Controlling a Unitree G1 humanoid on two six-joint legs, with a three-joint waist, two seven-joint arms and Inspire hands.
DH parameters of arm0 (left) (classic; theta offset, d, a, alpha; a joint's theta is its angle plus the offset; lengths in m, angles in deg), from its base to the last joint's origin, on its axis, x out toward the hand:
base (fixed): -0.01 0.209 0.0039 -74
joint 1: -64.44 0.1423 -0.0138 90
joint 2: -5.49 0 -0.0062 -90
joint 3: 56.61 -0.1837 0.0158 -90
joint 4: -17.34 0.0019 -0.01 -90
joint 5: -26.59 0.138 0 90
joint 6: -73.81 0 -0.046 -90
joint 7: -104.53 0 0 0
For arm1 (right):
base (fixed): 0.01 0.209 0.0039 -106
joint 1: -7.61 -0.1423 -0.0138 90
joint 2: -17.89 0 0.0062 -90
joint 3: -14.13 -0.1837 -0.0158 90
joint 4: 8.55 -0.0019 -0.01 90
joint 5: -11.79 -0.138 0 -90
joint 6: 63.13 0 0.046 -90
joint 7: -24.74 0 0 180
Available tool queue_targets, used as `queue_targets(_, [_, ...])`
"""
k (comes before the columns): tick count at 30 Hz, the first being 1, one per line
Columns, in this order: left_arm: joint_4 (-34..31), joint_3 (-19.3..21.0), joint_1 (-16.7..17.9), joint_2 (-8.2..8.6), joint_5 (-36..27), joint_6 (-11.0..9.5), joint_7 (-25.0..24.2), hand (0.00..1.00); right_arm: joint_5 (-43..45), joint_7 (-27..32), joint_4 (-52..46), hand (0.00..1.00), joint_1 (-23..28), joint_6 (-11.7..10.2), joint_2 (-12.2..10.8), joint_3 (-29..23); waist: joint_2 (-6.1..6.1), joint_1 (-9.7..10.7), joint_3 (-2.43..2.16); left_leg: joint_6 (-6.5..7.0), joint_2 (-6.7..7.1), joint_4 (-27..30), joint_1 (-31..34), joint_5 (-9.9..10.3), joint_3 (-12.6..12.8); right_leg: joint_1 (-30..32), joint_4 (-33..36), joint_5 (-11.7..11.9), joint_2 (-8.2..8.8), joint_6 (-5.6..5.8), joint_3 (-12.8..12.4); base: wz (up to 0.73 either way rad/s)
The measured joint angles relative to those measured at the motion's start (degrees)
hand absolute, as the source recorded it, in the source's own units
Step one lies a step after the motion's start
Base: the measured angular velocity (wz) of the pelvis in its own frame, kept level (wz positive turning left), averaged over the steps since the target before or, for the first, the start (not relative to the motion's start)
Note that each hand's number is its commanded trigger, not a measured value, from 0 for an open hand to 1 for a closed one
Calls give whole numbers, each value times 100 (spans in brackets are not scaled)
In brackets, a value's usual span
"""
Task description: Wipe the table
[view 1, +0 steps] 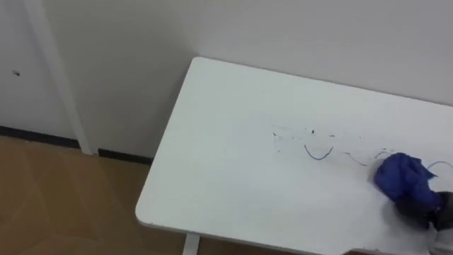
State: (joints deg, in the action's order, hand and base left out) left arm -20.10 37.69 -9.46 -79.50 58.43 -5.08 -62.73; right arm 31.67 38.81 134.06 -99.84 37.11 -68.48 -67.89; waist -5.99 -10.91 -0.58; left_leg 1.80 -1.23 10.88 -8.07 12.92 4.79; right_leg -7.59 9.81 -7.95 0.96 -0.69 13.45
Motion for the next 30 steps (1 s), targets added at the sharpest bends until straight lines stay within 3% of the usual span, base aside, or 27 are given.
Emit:
queue_targets(1, [6,-4,19,20,0,1,-1,0,134,-127,-110,100,-182,0,-81,158,14,-57,12,-16,-13,1,18,-7,-3,22,-11,13,-12,-22,-14,-18])
queue_targets(3, [13,-9,-113,114,-2,-1,-97,0,406,-512,-289,100,-774,-222,-507,618,77,-285,110,-93,-11,1,76,-58,-87,68,-42,9,-20,-99,31,17])
queue_targets(6, [7,-64,-125,142,-8,22,-109,0,531,-762,-569,100,-894,-432,-651,716,100,-654,120,-92,86,-51,159,-182,-403,79,-132,-93,42,-99,321,68])
queue_targets(7, [2,-66,-68,139,-14,41,-109,0,541,-773,-567,100,-891,-464,-651,716,101,-690,120,-91,101,-69,169,-218,-471,69,-130,-110,66,-97,411,64])
queue_targets(10, [-101,-48,339,121,-24,120,-198,0,579,-611,-504,100,-515,-751,-611,576,71,-610,105,-88,139,-106,198,-233,-678,-22,-135,-180,124,-33,574,52])
queue_targets(12, [-55,17,457,124,-15,118,-229,0,494,-133,-515,100,28,-1322,-611,473,49,-320,90,-86,217,-89,120,-233,-731,-261,-219,-232,189,53,739,55])
queue_targets(15, [-71,17,393,129,273,-5,-221,0,369,480,-531,100,705,-1729,-609,19,55,-73,43,-56,298,-145,19,-243,-551,-404,-199,-327,299,187,560,47])
queue_targets(16, [-79,26,389,129,334,-10,-216,0,308,593,-531,100,822,-1761,-608,-82,65,-41,38,-32,303,-152,-9,-236,-501,-434,-203,-330,307,192,504,0])
queue_targets(18, [-111,158,345,134,515,0,-208,0,40,997,-531,100,1258,-1858,-571,-404,104,30,-19,84,319,-147,-56,-168,-444,-469,-181,-341,292,216,414,-11])
queue_targets(22, [-136,456,314,190,675,75,-185,0,-109,1408,-532,100,1644,-1899,-556,-785,177,306,-72,181,369,-108,-62,-112,-418,-532,-153,-316,349,260,389,-3])
queue_targets(24, [-195,576,305,263,727,123,-146,0,-160,1550,-530,100,1784,-1898,-513,-942,241,401,-125,230,408,-103,-88,-113,-414,-543,-105,-287,394,308,404,0])
queue_targets(28, [-194,641,304,317,703,157,19,0,-240,1505,-468,100,1780,-1825,-462,-973,264,411,-138,263,431,-125,-185,-115,-397,-620,-112,-249,414,356,404,-2])
queue_targets(30, [-193,609,306,366,568,164,55,0,-309,1350,-401,100,1510,-1610,-469,-918,261,376,-125,268,429,-134,-227,-114,-368,-634,-103,-240,411,361,388,-11])
